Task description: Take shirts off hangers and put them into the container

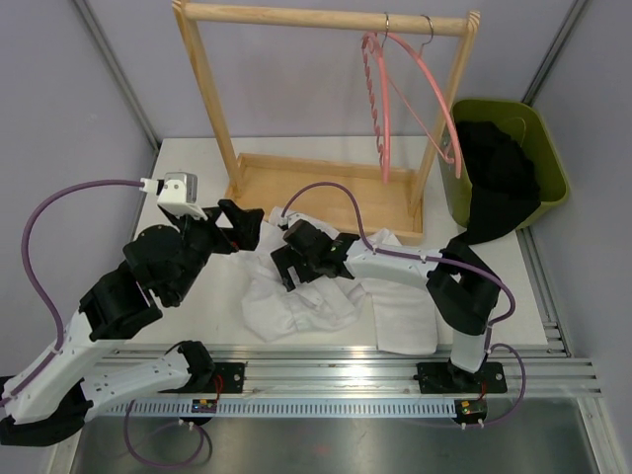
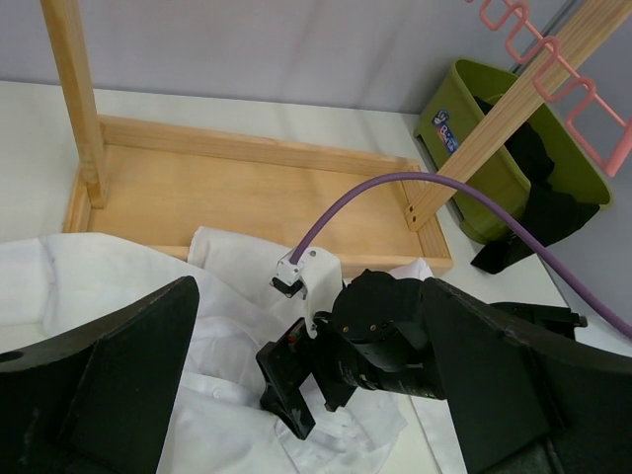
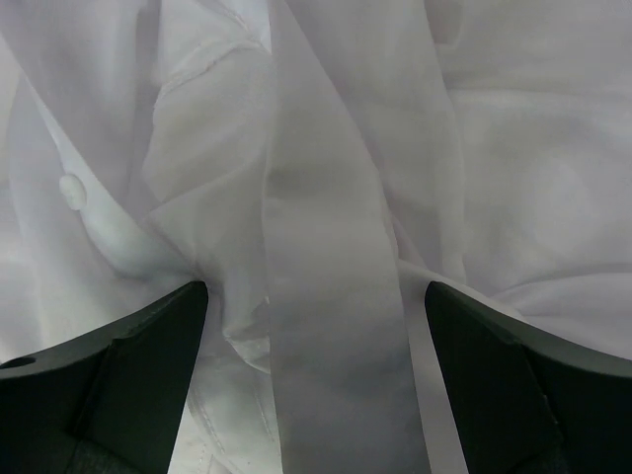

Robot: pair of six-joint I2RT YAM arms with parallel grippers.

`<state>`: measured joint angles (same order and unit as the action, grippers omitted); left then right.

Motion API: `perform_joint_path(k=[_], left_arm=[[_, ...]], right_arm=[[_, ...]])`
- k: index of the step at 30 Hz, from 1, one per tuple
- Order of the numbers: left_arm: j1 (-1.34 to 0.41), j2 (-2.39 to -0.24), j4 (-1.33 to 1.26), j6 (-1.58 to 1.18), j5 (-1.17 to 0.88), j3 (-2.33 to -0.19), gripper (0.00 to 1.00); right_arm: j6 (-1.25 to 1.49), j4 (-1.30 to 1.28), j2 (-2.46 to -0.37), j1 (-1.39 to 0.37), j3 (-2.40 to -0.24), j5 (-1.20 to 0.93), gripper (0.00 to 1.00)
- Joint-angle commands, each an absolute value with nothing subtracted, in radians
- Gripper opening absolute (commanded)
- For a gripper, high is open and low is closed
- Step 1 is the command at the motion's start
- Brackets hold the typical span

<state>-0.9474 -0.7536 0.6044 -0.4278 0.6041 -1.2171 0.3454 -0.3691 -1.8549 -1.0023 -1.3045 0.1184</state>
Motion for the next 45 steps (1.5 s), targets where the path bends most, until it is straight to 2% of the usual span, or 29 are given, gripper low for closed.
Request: perform_joint_path(k=[1, 13, 24, 27, 29, 31, 33, 34, 36, 41, 45], left_arm=[[-0.951, -0.746, 0.577, -0.442, 0.638, -1.213, 0.99], [-0.951, -0.739, 0.581, -0.448, 0.637, -1.207, 0.99], [-0.951, -0.736, 0.586, -0.451, 0.638, -1.210, 0.99], [-0.951, -0.735, 0.586, -0.449, 0.641, -1.213, 0.99], [-0.951, -0.735, 0.586, -0.449, 0.640, -1.213, 0.99], [-0.951, -0.733, 0.589, -0.451, 0.640, -1.212, 0.99], [-0.951, -0.730, 0.591, -0.453, 0.638, -1.212, 0.99], [-0.951, -0.730, 0.595, -0.453, 0.638, -1.213, 0.99], [-0.951, -0.727, 0.594, -0.448, 0.637, -1.215, 0.99], [-0.951, -0.723, 0.589, -0.445, 0.640, -1.209, 0.99], [-0.951, -0.730, 0.588, -0.443, 0.638, -1.209, 0.99]], right_arm=[[0.339, -0.310, -1.858, -1.005, -1.345, 0.072, 1.00], [0.400, -0.316, -1.879, -1.002, -1.255, 0.107, 0.99], [0.452, -0.316, -1.850, -1.003, -1.192, 0.107, 0.67], [0.459, -0.328, -1.841, -1.005, -1.189, 0.130, 0.47], [0.460, -0.340, -1.839, -1.003, -1.190, 0.143, 0.37], [0.472, -0.365, -1.832, -1.005, -1.192, 0.170, 0.32], [0.486, -0.389, -1.798, -1.003, -1.187, 0.234, 0.30], [0.514, -0.423, -1.778, -1.003, -1.178, 0.271, 0.17], [0.572, -0.472, -1.686, -1.003, -1.157, 0.398, 0.00], [0.679, -0.600, -1.412, -1.003, -1.083, 0.661, 0.00], [0.756, -0.710, -1.238, -1.009, -1.031, 0.777, 0.00]])
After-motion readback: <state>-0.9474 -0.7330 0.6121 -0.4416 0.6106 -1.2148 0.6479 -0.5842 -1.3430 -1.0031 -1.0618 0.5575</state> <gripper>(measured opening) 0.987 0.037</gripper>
